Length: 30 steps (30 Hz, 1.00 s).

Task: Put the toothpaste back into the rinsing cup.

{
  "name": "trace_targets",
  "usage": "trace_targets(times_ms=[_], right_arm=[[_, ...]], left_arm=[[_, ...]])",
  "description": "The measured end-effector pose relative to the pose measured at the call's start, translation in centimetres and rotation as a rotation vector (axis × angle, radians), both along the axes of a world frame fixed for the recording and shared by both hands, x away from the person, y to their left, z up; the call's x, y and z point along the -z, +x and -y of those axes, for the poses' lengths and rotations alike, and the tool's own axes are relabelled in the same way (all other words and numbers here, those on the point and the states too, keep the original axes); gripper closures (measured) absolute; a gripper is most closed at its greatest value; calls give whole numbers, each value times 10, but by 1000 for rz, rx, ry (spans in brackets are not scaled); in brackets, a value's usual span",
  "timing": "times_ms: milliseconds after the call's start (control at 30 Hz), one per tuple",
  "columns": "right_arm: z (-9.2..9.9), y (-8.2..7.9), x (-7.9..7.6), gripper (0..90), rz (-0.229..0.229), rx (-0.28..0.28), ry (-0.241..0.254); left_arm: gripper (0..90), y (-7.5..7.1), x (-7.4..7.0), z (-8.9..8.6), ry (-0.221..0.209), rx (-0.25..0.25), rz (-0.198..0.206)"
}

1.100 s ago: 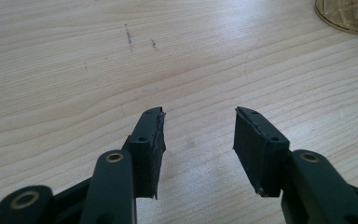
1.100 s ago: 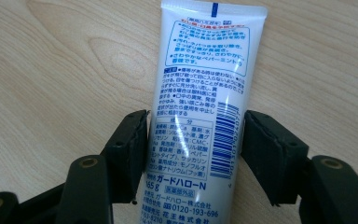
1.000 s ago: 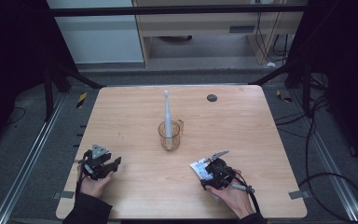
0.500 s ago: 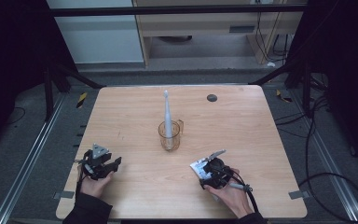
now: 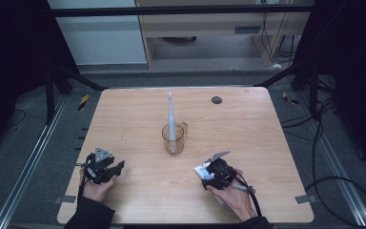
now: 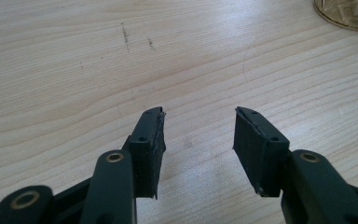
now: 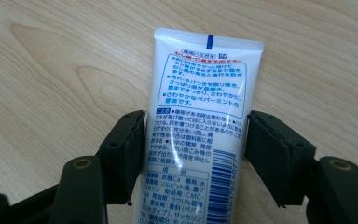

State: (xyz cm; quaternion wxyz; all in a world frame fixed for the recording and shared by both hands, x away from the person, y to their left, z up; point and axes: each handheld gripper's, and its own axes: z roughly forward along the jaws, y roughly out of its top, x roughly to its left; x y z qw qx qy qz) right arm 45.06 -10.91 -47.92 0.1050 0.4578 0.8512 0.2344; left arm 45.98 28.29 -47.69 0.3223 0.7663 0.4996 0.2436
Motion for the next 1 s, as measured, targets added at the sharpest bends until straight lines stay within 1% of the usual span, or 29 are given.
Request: trace_targets(times_ms=[200,267,300,433,600,733,833,867,967,1000], right_arm=[[-2,0,0,401,0,19,-11],[-3,-1,-1,424,-17,34,-10],[-2,-1,-2,436,-15,20,-14],[-5,-1,-5,510,-14,23,-43],[-3,-1,-10,636,-15,13,-33],[-3,-2,-13,676,-7,7,-36],[-1,-2,-14,689,-1,14,-35],[2,-2,-16,691,0,15,-19],[10,-1,-25,694,12,27,52],[13,-2,-29,695,28,32,71]], left_arm=[[523,0,0,0,0,1,0],[523,0,0,0,0,2,-1],[524,0,0,0,0,2,-1],[525,0,0,1,0,4,1],[527,0,0,1,1,5,-2],[530,0,0,1,0,5,-1],[530,0,0,1,-2,4,0],[530,0,0,1,-2,4,0],[531,0,0,1,-2,3,-2],[531,0,0,1,0,5,-3]])
